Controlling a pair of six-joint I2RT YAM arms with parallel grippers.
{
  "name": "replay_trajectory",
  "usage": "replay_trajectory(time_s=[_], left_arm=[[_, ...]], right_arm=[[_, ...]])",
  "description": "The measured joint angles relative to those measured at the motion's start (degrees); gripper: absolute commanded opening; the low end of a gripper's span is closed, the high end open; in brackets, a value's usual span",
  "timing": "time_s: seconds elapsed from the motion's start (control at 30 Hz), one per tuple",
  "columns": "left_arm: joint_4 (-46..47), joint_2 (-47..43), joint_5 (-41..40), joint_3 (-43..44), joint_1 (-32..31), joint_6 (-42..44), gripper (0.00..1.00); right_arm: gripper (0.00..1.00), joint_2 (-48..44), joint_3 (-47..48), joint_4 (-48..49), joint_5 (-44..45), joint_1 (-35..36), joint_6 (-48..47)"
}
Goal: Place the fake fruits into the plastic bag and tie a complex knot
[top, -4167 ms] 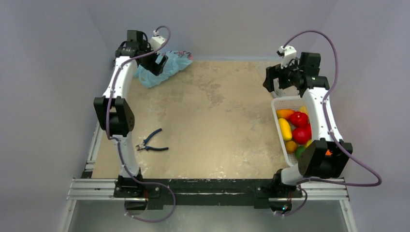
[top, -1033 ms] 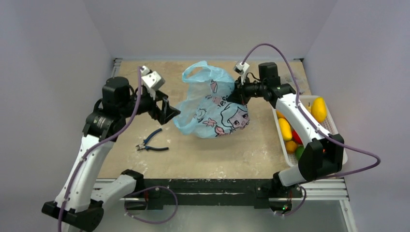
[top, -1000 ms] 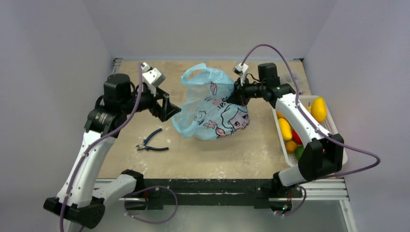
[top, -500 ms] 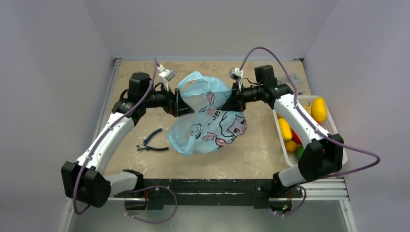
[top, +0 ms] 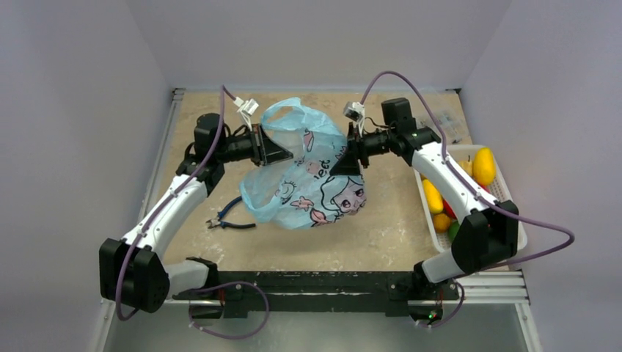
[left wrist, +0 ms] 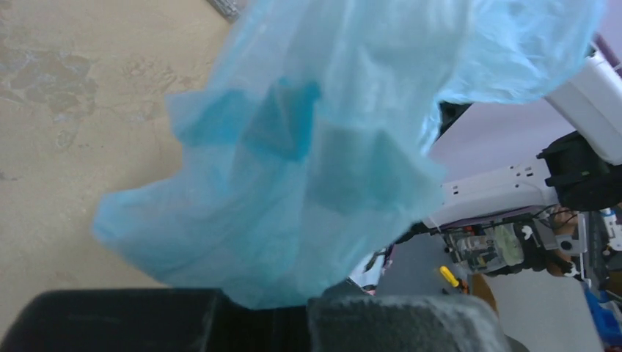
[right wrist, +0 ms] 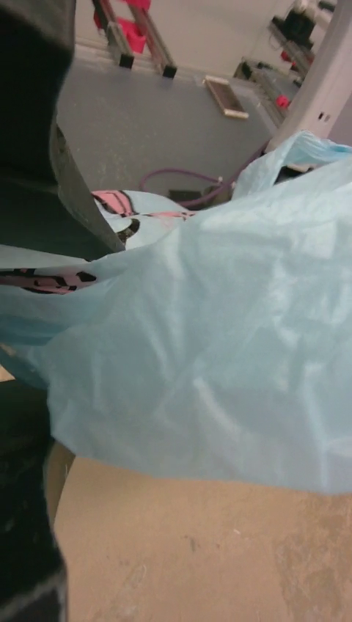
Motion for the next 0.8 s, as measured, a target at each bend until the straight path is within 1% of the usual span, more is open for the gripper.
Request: replay_trajectory(time_s=[0.03,0.07,0.13,0.17,0.23,0.3,0.4,0.47,0.57,0.67,0.73,0.8], left_arm=[[0.7,0.1,0.2,0.0,0.0,-1.4,0.00],[0.9,0.0,0.2,0.0,0.0,-2.2,0.00],[0.2,-0.4,0.2,0.0,0.1,-3.5,0.00],[-0.8,-0.8,0.2,-0.1,0.2,-4.0,0.00],[-2.6,-1.8,0.0,-0.3,0.4,-4.8,0.00],[-4.1,-3.1,-0.3,-1.3,0.6,-5.6,0.00],[-6.0,-4.2,-1.1,-2.3,0.7,-7.3,0.00],[-7.0,-4.2,-2.0,-2.4,0.7,-8.9,0.00],[-7.6,-3.9,-3.0,-2.4,1.2,-11.9,0.00],[-7.6,-2.3,-3.3,-2.4,1.5,-14.7,0.00],[-7.5,-1.0,-3.3,-2.4,1.5,-15.9,0.00],[-7.5,0.0,-3.3,-2.4,1.5,-16.6,0.00]], right_arm=[[0.74,0.6,0.1,0.4,0.9,0.0,0.7],[0.77,1.2,0.4,0.5,1.7,-0.1,1.2],[0.94,3.5,2.4,0.0,5.2,-0.8,2.1],[0.98,4.5,3.7,-0.3,7.2,-1.6,2.3],[0.99,4.5,4.7,0.1,11.5,-3.0,2.6],[0.99,1.6,4.6,1.3,16.6,-4.1,2.9],[0.98,-5.7,3.0,6.5,22.2,-4.2,3.8],[0.93,-11.0,2.9,9.6,24.5,-3.1,3.6],[0.91,-16.5,3.0,12.0,26.1,0.5,1.8],[0.96,-20.0,1.4,13.3,26.6,4.8,-0.6],[0.97,-21.1,-0.4,13.5,27.8,7.8,-2.0],[0.97,-20.9,-2.3,14.1,31.0,12.5,-4.4]])
